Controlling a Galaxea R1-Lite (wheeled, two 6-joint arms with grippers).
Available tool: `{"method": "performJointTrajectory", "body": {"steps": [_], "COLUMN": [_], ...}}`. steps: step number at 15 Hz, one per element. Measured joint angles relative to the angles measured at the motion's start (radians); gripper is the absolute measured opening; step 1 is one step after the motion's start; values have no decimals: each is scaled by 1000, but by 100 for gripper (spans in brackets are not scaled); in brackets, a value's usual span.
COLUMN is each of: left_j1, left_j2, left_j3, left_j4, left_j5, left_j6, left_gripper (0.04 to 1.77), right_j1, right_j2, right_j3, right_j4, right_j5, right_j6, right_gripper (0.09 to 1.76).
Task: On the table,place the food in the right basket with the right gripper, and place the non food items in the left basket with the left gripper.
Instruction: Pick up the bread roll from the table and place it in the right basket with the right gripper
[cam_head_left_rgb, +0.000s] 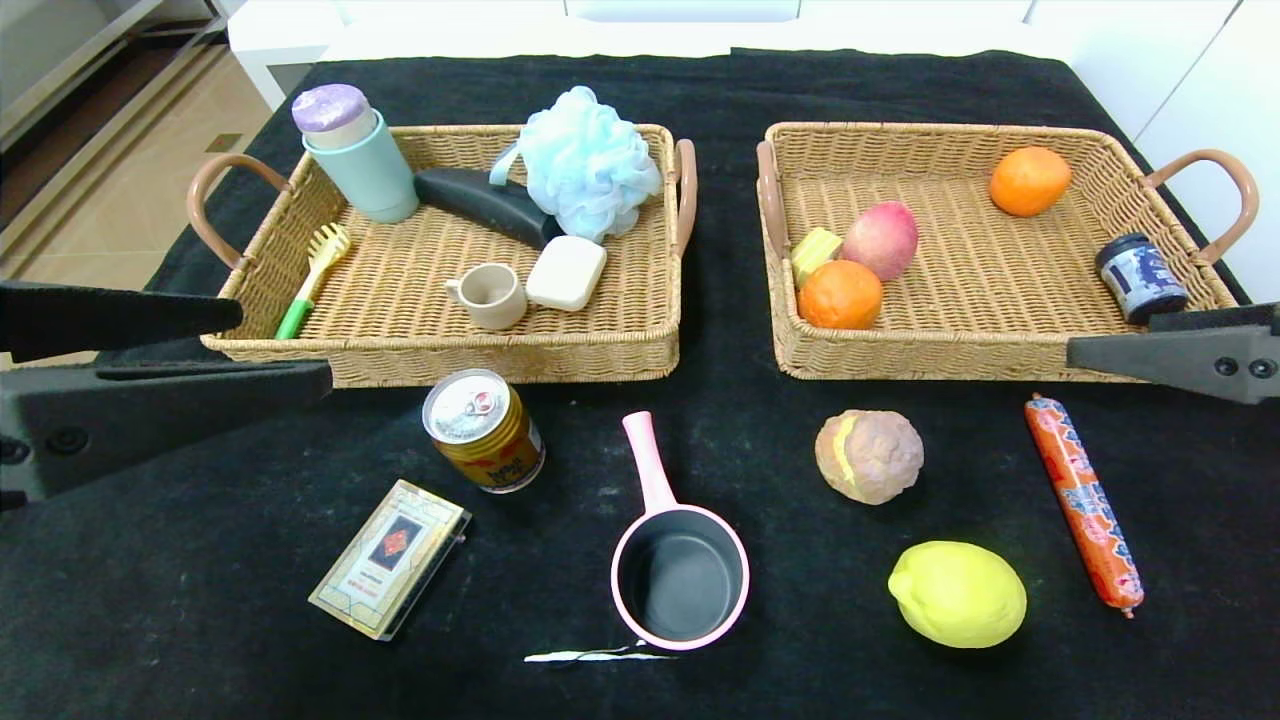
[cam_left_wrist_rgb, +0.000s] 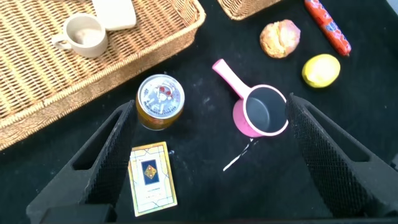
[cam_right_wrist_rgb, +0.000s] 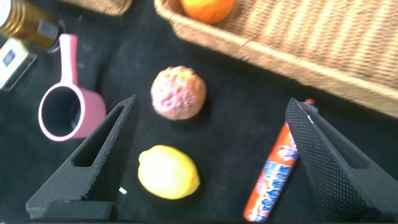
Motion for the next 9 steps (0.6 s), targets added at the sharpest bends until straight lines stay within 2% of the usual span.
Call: {"method": "performJointTrajectory", "body": {"steps": [4,9], "left_j1": [-1,-8], "left_j2": [0,6], "left_j3": [9,12], "left_j4": [-2,-13], "left_j5": [17,17], "left_j6": [23,27], "left_gripper": [172,172], "right_j1": [51,124], "right_j2": [42,114], "right_j3": [-46,-89], "right_j4": [56,61], "right_j5": [-12,-63], "right_j6": [1,17], "right_gripper": [171,171]}}
